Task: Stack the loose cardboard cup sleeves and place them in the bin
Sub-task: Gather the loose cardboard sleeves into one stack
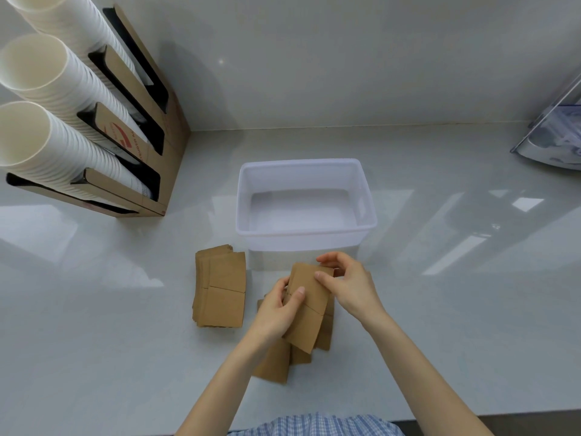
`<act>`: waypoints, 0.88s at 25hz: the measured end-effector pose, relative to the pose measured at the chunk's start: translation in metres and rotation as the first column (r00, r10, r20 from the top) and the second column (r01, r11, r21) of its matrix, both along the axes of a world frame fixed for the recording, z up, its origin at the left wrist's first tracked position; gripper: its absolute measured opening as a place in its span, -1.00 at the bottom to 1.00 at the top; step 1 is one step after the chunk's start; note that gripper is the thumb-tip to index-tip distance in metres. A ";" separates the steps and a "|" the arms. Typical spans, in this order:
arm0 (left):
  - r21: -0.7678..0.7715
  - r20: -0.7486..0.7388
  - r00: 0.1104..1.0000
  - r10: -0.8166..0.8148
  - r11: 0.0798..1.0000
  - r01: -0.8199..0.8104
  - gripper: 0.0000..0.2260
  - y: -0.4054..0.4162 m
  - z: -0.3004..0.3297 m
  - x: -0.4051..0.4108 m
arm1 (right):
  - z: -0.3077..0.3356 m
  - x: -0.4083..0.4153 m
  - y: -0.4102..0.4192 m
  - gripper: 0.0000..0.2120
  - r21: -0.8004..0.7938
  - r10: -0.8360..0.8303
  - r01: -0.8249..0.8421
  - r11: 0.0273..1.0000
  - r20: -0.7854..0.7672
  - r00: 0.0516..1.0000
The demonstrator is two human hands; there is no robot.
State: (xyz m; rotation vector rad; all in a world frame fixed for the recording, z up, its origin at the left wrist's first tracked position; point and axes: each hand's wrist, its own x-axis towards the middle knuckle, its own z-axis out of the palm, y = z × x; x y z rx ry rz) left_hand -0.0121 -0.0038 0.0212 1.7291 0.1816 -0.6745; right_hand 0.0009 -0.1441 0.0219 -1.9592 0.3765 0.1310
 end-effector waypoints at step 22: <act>0.081 0.014 0.990 0.144 0.986 -0.144 -0.72 0.018 -0.001 0.004 | -0.027 0.004 -0.008 -0.34 -0.338 0.209 -0.348 0.874 -0.385 0.899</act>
